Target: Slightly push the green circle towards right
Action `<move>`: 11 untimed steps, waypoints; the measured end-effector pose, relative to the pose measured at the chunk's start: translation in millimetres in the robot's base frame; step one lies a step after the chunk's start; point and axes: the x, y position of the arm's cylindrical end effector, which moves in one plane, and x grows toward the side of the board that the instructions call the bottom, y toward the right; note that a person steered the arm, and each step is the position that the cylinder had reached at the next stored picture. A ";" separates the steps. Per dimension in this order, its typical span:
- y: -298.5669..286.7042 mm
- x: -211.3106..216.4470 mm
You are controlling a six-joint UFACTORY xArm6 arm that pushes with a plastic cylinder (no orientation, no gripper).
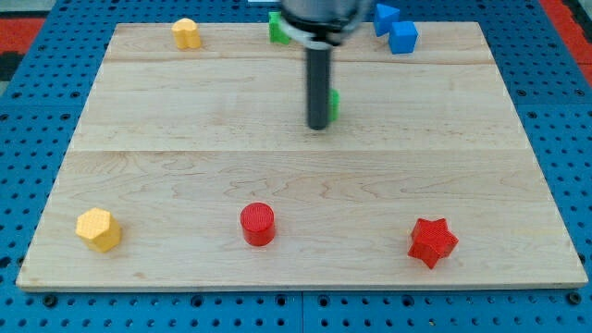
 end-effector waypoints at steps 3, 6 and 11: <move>-85.1 -4.0; -113.9 -64.0; -39.9 -19.3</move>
